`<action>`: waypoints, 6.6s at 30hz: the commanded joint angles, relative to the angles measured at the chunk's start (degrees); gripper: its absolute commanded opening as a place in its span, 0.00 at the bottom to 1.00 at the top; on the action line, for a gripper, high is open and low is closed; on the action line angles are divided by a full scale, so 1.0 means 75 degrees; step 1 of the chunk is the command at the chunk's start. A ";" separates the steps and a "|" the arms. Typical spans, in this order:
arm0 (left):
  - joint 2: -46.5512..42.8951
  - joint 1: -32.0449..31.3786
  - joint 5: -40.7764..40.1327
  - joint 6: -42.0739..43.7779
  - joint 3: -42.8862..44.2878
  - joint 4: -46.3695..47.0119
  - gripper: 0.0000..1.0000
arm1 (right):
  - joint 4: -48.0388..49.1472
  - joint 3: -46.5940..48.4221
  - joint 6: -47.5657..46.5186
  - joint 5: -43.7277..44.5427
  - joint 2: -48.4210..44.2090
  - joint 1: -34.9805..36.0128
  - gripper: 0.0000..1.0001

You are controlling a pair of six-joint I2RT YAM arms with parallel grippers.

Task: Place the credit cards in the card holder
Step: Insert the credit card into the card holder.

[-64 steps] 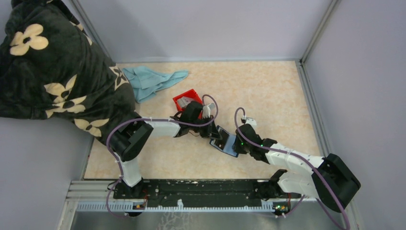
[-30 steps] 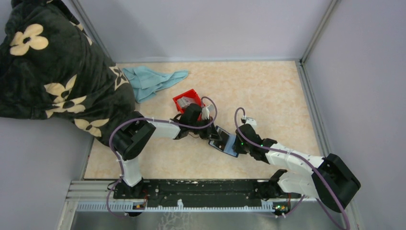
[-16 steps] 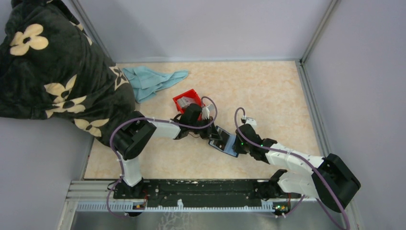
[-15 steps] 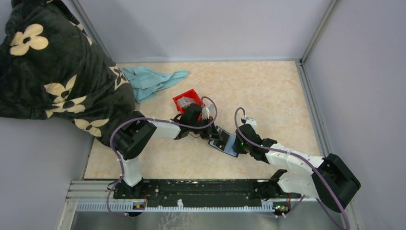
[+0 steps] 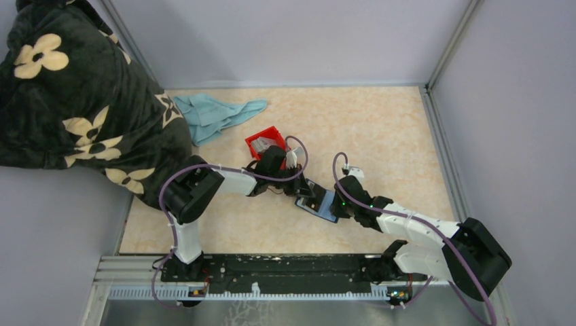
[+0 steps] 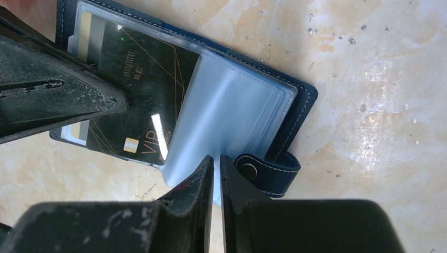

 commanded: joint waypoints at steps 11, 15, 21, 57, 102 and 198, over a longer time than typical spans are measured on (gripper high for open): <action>0.0187 0.0133 0.0003 0.0401 0.0065 0.0075 0.00 | -0.0312 -0.0206 -0.0029 -0.0136 0.0122 -0.0045 0.10; 0.0198 0.0157 -0.0094 0.0508 0.0093 -0.0073 0.00 | -0.0291 -0.0214 -0.0023 -0.0149 0.0115 -0.0045 0.10; 0.0244 0.0170 -0.0126 0.0562 0.0090 -0.0202 0.00 | -0.0273 -0.0234 -0.0011 -0.0147 0.0112 -0.0048 0.10; 0.0226 0.0042 -0.0536 0.0755 0.0104 -0.0770 0.00 | -0.0927 -0.0183 0.0094 0.0186 -0.0337 -0.0045 0.15; 0.0407 -0.0169 0.0401 0.0402 0.0428 -0.1094 0.00 | -0.0783 -0.0331 0.0132 0.0131 -0.0282 -0.0045 0.15; 0.0568 -0.0544 -0.1336 -0.1341 -0.0591 0.0692 0.00 | -0.0933 -0.0392 0.0176 0.0059 -0.0437 -0.0045 0.15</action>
